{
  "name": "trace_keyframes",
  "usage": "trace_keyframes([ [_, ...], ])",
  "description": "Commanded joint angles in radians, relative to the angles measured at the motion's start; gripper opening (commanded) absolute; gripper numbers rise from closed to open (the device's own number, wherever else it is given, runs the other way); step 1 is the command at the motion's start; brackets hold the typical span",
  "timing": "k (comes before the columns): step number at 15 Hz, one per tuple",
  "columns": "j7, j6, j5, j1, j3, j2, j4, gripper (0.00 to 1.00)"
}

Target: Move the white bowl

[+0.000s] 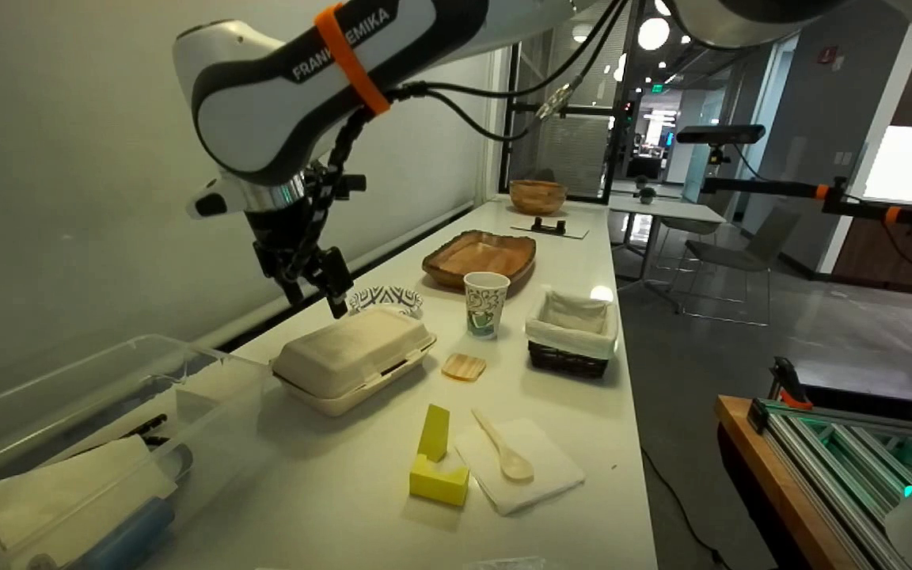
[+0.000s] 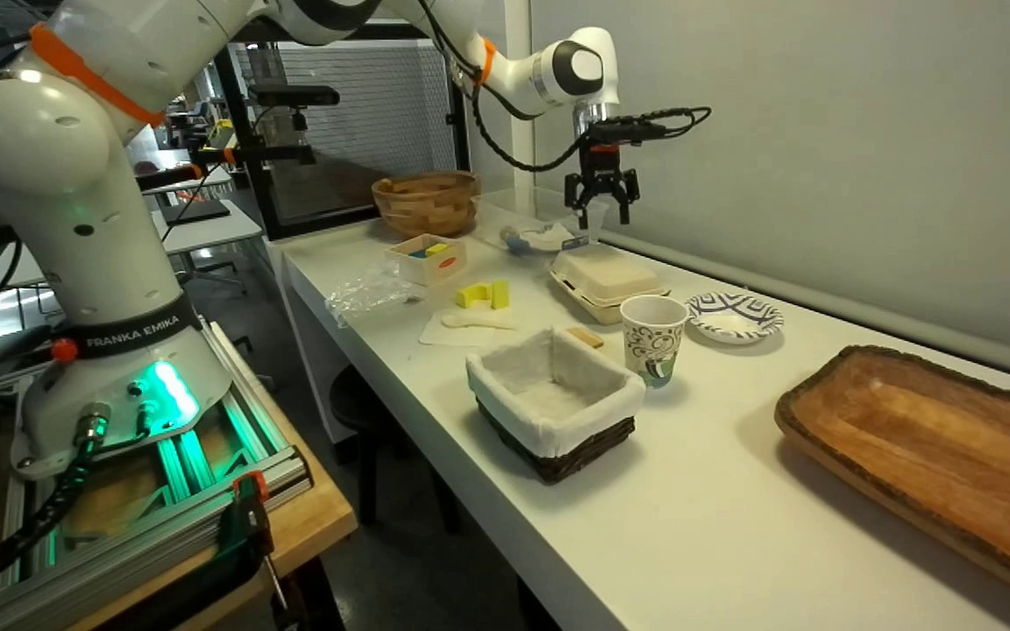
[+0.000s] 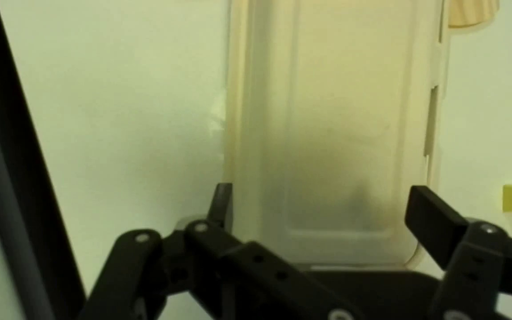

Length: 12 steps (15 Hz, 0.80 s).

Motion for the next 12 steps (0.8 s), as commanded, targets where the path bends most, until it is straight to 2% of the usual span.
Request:
trace_keyframes([
  [1,0.191,-0.073,-0.012,0.015,-0.009,-0.136,-0.07,1.0],
  [4,0.301,-0.226,0.016,-0.007,0.007,-0.188,-0.033,1.0],
  [9,0.519,-0.349,0.04,-0.036,0.012,-0.296,-0.098,1.0],
  [12,0.653,-0.389,0.07,-0.054,0.018,-0.37,-0.175,1.0],
])
